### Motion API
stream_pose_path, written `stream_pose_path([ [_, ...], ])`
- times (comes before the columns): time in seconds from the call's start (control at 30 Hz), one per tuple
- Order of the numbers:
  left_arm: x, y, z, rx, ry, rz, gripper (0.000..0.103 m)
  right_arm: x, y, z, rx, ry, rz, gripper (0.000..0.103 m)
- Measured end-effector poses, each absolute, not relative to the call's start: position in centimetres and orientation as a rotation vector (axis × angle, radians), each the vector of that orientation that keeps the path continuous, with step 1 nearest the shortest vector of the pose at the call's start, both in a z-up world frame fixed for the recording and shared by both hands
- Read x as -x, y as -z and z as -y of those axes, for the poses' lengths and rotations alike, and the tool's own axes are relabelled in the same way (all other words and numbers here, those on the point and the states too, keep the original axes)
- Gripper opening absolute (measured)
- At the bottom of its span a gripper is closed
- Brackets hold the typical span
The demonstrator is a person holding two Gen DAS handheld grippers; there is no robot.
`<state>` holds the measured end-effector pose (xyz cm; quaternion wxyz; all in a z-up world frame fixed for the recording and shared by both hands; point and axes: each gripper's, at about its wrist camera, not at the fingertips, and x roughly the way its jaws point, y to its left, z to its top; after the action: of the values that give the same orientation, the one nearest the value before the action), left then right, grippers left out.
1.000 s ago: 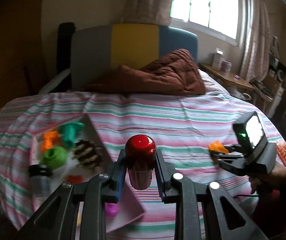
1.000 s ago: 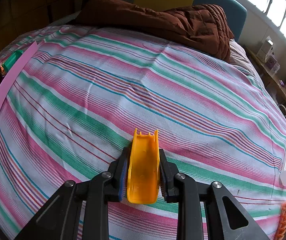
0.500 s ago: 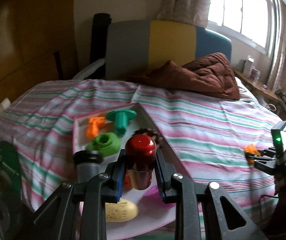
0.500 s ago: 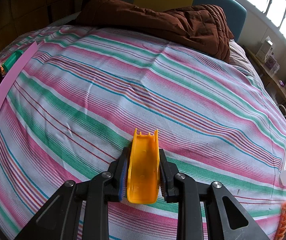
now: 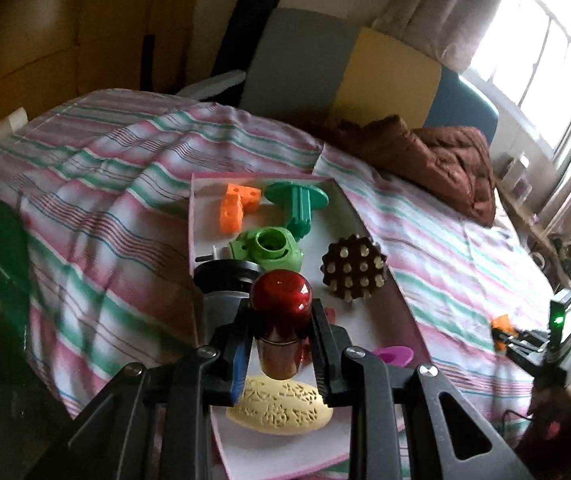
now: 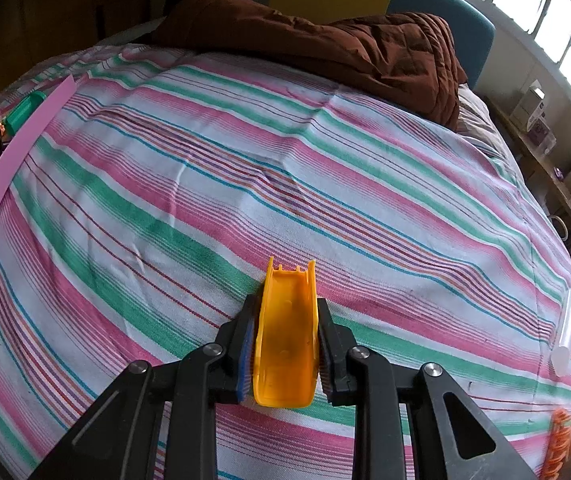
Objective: Organize rigid objects
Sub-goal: 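Carry the red canister into the tray and open the left tool, then carry the orange scoop into the tray and open the right tool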
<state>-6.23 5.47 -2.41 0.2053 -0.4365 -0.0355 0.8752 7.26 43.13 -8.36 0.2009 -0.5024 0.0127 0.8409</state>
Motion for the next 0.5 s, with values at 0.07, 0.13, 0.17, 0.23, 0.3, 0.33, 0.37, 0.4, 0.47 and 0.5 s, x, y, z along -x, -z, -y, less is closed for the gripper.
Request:
stream_pose_path([
  [0.07,6.6,3.1,-6.2,1.239,-2.415,0.104,0.026,-7.1,8.4,-43.1,1.406,-2.346,-0.029,0.027],
  [0.13,7.0,3.7,-7.1,1.256,-2.391,0.096,0.026,-7.1,8.4,-43.2,1.410,-2.343,-0.035,0.027],
  [0.17,7.3,4.2,-7.5,1.275,-2.392,0.076,0.026,-7.1,8.4,-43.1,1.410,-2.342,-0.037,0.027],
  [0.23,7.6,4.8,-8.0,1.302,-2.391,0.065,0.029,-7.0,8.4,-43.1,1.410,-2.335,-0.041,0.027],
  [0.3,7.7,5.2,-8.2,1.324,-2.392,0.053,0.033,-7.0,8.4,-43.0,1.409,-2.326,-0.043,0.026],
  [0.33,7.6,5.2,-8.1,1.322,-2.397,0.047,0.034,-6.9,8.4,-43.0,1.411,-2.321,-0.048,0.026],
  [0.37,7.4,5.0,-8.0,1.310,-2.405,0.038,0.035,-6.9,8.3,-43.0,1.413,-2.316,-0.053,0.026],
  [0.4,7.2,4.9,-7.8,1.297,-2.409,0.034,0.036,-6.9,8.3,-43.1,1.414,-2.310,-0.063,0.026],
  [0.47,6.9,4.5,-7.5,1.279,-2.415,0.028,0.039,-6.7,8.1,-43.1,1.418,-2.289,-0.088,0.026],
  [0.5,6.6,4.2,-7.4,1.266,-2.429,0.017,0.040,-6.6,7.9,-43.2,1.420,-2.280,-0.105,0.026],
])
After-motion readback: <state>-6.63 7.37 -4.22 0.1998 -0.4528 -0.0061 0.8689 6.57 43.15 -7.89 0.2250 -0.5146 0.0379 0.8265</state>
